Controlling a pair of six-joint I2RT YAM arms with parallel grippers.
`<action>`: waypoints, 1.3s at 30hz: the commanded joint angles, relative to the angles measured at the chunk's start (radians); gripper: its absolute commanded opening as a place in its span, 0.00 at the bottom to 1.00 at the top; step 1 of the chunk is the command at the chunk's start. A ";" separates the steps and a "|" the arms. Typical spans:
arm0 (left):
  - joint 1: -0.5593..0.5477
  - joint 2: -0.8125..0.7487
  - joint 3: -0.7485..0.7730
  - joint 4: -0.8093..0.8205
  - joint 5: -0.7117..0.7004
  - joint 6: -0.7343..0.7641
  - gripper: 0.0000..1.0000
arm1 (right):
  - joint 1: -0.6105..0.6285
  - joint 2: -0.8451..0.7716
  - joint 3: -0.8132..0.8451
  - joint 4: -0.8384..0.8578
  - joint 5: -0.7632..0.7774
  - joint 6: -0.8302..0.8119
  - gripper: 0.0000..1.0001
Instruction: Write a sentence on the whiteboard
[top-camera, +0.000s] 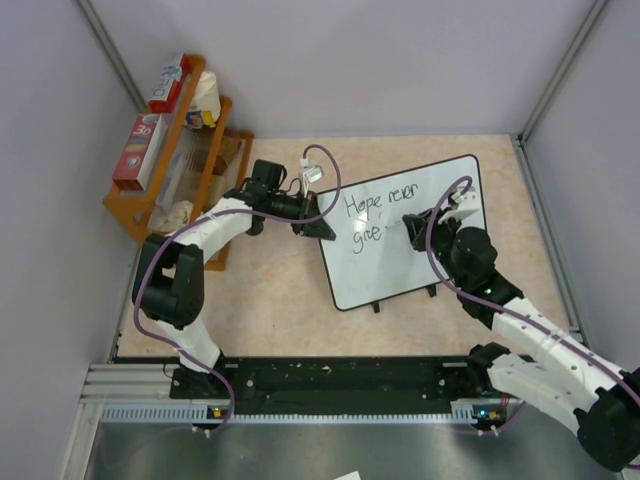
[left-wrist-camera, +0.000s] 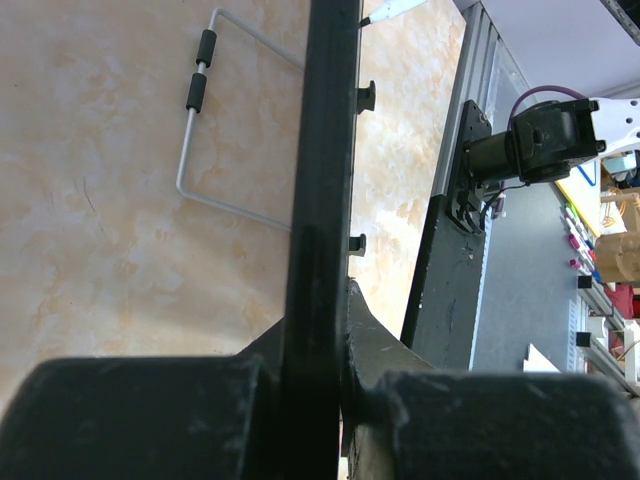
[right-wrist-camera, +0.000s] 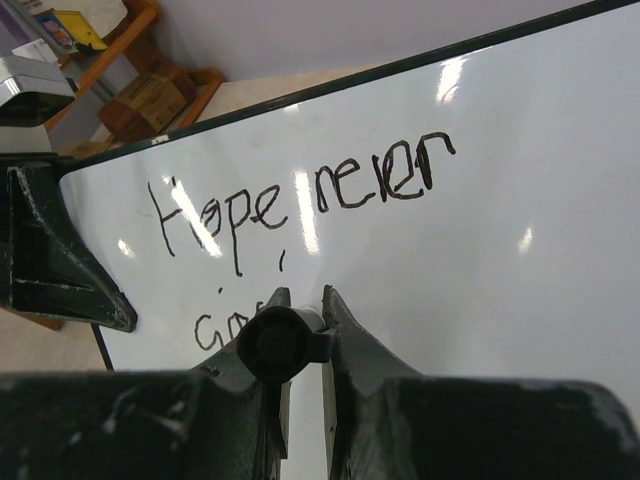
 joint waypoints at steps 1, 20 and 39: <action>-0.037 0.047 -0.056 -0.083 -0.354 0.197 0.00 | -0.013 0.009 0.043 0.037 -0.019 0.003 0.00; -0.037 0.050 -0.051 -0.086 -0.354 0.197 0.00 | -0.011 -0.031 -0.005 -0.025 -0.013 -0.003 0.00; -0.040 0.048 -0.053 -0.086 -0.354 0.196 0.00 | -0.011 -0.023 -0.028 -0.009 -0.064 0.009 0.00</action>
